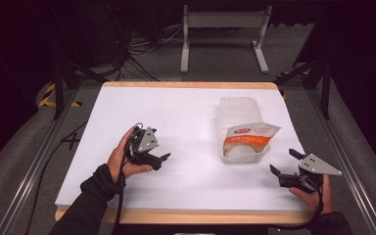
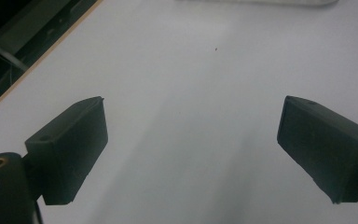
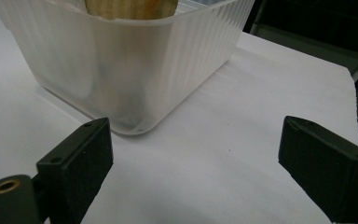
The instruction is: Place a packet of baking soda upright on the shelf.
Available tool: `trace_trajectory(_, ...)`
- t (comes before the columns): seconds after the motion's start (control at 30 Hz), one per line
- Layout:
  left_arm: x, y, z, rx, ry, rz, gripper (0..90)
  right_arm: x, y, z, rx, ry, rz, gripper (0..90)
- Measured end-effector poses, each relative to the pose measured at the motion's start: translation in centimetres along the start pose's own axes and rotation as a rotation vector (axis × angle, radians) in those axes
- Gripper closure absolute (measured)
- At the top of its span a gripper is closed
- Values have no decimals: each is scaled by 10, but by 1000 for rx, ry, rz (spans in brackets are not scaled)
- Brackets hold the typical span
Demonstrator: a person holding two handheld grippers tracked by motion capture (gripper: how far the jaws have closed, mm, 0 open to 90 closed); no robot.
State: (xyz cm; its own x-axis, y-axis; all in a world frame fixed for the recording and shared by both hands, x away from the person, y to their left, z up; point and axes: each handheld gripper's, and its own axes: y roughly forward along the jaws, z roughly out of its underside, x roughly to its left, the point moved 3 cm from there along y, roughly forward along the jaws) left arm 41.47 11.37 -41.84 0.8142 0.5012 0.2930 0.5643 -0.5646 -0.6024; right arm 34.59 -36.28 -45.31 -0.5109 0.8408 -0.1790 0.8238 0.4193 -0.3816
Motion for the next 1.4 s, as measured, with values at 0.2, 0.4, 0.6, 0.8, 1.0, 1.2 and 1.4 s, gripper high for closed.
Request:
trace_trajectory(0.2, 6, -7, 18, 8, -23, -16, 92, 0, 0, 0, 0, 0, 0, 107)
trace_trajectory(0.4, 12, -17, 35, 14, -43, -41, 93, 0, 0, 0, 0, 1, 0, 107)
trace_trajectory(0.6, 16, -29, 49, -1, -60, -59, 93, 0, 0, 0, 1, -1, 1, 107)
trace_trajectory(0.8, 20, -41, 67, -1, -89, -77, 92, 0, 0, 0, 2, -2, 0, 107)
trace_trajectory(1.0, 23, -51, 81, -2, -116, -85, 91, 0, 1, 0, 4, -2, -1, 107)
trace_trajectory(1.2, 27, -60, 99, 12, -139, -106, 88, 0, 0, 0, 5, -3, 0, 107)
trace_trajectory(1.4, 31, -70, 113, -2, -186, -123, 84, 0, 0, 0, 4, -4, 1, 107)
